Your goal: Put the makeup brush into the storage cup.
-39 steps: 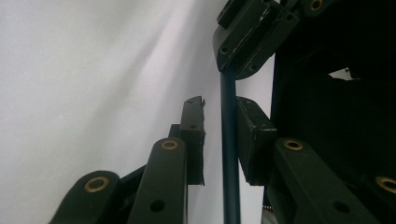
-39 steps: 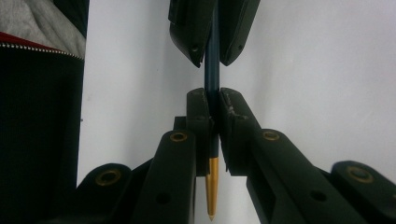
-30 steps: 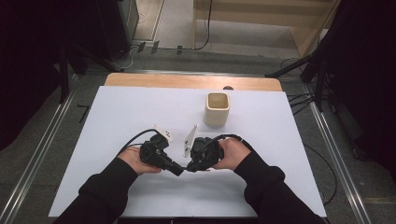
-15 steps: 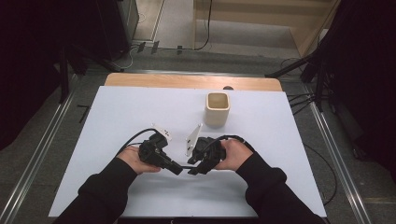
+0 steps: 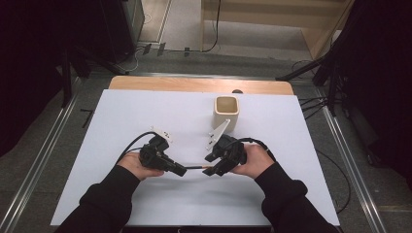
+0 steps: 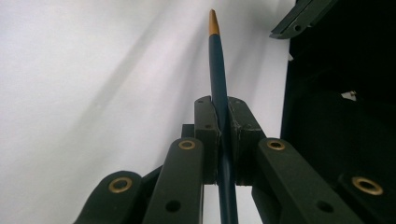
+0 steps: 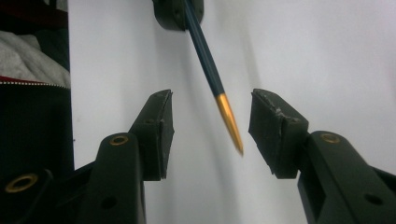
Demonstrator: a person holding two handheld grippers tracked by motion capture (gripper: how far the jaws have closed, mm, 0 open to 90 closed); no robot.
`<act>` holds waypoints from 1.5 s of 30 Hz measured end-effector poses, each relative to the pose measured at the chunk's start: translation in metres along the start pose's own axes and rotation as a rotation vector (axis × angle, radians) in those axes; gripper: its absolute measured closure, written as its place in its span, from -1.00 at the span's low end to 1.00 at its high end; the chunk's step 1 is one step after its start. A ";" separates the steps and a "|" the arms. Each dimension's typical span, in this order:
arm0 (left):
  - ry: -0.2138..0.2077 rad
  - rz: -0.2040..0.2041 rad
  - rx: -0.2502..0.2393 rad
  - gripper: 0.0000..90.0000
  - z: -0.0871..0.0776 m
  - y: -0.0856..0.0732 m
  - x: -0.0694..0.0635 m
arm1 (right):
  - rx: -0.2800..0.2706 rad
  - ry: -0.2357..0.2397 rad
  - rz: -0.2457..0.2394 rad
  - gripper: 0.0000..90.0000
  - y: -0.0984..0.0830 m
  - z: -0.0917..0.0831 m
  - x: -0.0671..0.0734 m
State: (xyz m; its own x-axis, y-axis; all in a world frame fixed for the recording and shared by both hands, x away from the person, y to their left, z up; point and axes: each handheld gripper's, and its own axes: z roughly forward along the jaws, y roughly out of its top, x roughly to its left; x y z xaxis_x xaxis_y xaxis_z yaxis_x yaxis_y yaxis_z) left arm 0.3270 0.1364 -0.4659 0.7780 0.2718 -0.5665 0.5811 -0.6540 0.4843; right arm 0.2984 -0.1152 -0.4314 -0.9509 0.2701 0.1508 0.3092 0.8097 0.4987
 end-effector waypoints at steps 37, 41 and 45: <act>0.124 -0.081 -0.317 0.88 -0.017 -0.027 -0.009 | -0.274 -0.073 0.297 0.00 -0.050 -0.006 0.016; 0.134 -0.073 -0.353 0.88 -0.016 -0.029 -0.014 | -0.320 -0.055 0.323 -0.05 -0.057 -0.003 0.019; 0.144 -0.073 -0.410 0.88 -0.013 -0.032 -0.019 | -0.353 -0.069 0.345 -0.10 -0.058 -0.003 0.022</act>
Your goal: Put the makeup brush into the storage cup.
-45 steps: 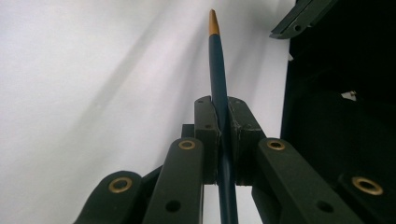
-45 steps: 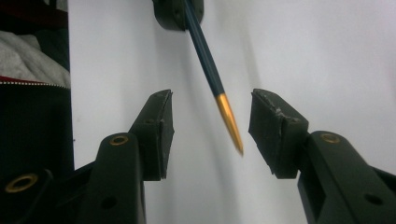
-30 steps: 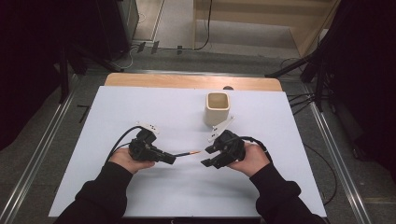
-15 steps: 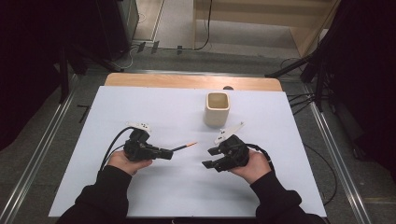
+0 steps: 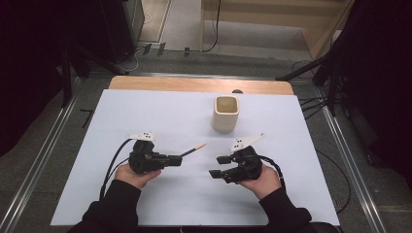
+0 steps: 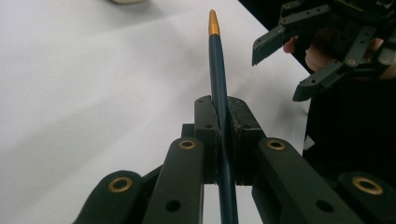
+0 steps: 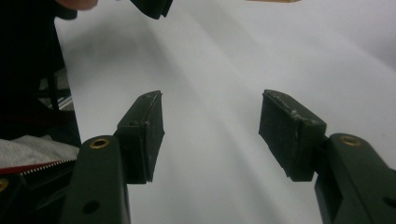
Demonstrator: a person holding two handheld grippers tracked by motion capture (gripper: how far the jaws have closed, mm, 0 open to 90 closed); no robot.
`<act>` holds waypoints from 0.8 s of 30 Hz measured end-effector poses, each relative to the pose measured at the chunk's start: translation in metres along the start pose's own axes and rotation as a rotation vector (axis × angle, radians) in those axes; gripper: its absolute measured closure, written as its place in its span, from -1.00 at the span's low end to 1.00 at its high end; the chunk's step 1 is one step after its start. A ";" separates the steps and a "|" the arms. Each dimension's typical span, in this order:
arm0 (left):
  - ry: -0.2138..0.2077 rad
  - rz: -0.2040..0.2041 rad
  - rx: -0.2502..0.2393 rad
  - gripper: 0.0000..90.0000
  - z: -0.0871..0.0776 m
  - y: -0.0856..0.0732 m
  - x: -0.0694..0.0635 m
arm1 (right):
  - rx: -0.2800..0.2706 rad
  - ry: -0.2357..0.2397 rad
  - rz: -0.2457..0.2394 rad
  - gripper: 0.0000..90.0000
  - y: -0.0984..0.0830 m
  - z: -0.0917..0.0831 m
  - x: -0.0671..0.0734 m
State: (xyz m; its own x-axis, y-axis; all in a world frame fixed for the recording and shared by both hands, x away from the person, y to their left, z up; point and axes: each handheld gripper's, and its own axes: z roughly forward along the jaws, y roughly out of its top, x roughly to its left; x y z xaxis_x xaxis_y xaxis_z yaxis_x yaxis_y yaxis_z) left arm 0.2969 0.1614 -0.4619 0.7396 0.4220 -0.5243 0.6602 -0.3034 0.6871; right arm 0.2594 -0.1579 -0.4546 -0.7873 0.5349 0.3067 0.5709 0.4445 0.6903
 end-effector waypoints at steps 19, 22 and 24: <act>0.034 0.010 -0.138 0.88 0.009 -0.012 -0.019 | -0.108 -0.009 0.097 -0.35 -0.002 -0.002 0.006; 0.035 0.019 -0.143 0.88 0.013 -0.014 -0.022 | -0.121 -0.013 0.104 -0.34 -0.002 -0.001 0.007; 0.025 0.015 -0.159 0.88 0.013 -0.014 -0.022 | -0.146 -0.016 0.126 -0.31 -0.003 -0.003 0.007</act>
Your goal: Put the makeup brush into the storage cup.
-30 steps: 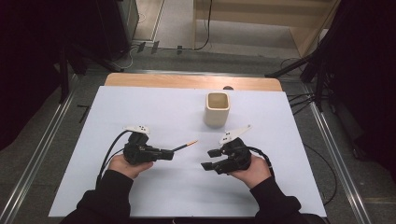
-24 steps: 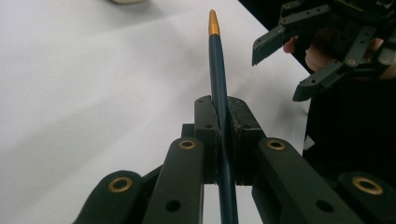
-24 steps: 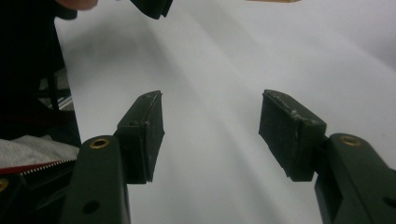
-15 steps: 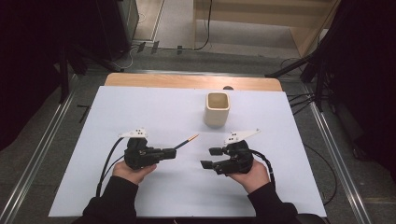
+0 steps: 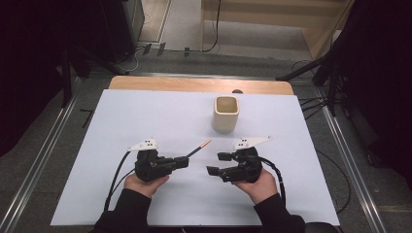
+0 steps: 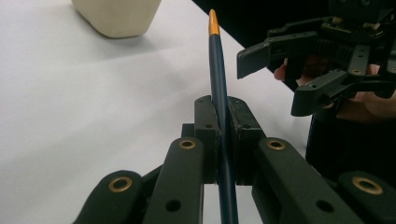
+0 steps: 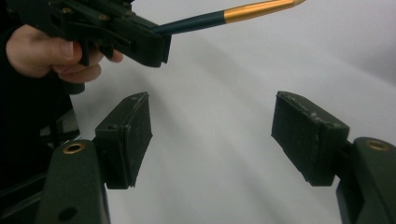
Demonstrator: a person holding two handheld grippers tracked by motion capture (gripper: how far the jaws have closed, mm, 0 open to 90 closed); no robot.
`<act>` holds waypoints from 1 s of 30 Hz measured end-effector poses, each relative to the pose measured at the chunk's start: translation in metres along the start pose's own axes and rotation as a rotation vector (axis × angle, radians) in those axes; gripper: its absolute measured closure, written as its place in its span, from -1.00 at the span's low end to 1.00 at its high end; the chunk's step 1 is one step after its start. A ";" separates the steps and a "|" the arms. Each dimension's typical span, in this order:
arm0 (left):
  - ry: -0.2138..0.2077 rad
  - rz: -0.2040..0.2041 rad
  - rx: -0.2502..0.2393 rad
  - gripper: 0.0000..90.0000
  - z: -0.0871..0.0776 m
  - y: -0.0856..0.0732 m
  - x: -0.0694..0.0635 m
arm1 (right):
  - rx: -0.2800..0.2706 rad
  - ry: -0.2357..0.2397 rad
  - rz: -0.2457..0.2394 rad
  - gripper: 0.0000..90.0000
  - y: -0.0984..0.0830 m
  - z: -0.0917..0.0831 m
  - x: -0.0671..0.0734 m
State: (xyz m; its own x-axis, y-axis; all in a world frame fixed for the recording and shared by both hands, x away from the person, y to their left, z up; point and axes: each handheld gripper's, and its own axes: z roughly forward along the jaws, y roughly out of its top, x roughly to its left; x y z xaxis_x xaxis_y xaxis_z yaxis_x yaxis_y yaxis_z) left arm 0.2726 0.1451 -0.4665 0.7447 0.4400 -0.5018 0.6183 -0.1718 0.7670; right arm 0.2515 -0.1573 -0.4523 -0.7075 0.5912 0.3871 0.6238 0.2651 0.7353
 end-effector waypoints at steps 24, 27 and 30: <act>-0.177 -0.072 -0.104 0.89 0.009 -0.003 0.004 | -0.168 0.062 0.132 -0.20 0.003 0.003 -0.001; -0.191 -0.067 -0.106 0.89 0.012 -0.004 0.003 | -0.183 0.064 0.142 -0.19 0.003 0.003 -0.002; -0.192 -0.070 -0.108 0.89 0.013 -0.004 0.002 | -0.189 0.071 0.149 -0.18 0.003 0.005 -0.002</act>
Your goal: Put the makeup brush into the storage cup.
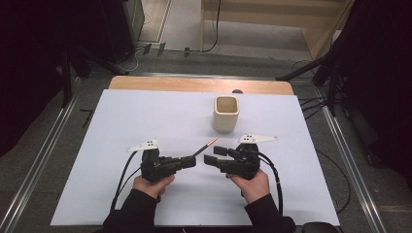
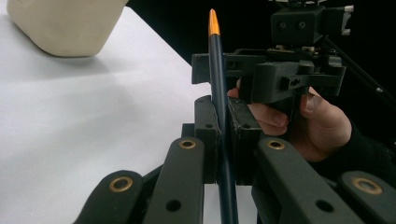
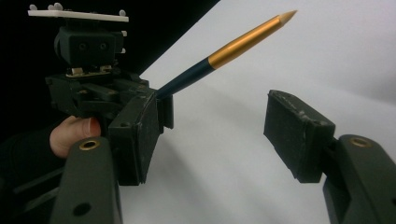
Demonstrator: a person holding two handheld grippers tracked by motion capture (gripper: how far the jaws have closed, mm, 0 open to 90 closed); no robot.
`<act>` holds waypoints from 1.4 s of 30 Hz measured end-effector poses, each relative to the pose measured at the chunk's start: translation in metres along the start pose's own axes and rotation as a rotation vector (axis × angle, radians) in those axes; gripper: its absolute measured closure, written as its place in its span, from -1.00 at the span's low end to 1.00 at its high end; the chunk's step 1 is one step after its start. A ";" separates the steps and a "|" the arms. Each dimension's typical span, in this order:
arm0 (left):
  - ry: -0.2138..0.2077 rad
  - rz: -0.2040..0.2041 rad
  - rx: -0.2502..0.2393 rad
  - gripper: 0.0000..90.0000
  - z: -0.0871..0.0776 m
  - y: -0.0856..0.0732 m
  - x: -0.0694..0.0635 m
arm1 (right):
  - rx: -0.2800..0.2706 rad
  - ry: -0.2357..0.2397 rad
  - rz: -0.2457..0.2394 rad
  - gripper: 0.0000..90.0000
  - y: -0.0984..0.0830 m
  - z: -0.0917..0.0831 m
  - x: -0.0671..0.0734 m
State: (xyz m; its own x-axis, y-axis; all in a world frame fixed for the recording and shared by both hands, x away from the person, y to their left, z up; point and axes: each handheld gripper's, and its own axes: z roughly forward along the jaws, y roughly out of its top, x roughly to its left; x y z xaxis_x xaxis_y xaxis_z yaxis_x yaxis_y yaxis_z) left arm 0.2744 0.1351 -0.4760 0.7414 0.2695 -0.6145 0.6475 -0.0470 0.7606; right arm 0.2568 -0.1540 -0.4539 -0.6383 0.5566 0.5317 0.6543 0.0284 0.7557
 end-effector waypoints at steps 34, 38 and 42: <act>0.028 0.033 -0.033 0.89 0.004 -0.003 -0.005 | -0.145 -0.035 0.212 0.02 0.008 0.010 0.007; 0.036 0.039 -0.041 0.89 0.003 -0.002 -0.006 | -0.144 -0.069 0.236 0.02 0.007 0.016 0.014; 0.040 0.044 -0.049 0.89 0.003 -0.002 -0.006 | -0.175 -0.101 0.275 0.02 0.005 0.019 0.021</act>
State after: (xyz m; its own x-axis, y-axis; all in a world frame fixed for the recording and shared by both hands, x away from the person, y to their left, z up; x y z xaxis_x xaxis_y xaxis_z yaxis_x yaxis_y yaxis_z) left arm 0.2691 0.1310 -0.4747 0.7606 0.3068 -0.5722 0.6045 -0.0130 0.7965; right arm 0.2546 -0.1268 -0.4460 -0.3985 0.6037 0.6905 0.7111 -0.2722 0.6483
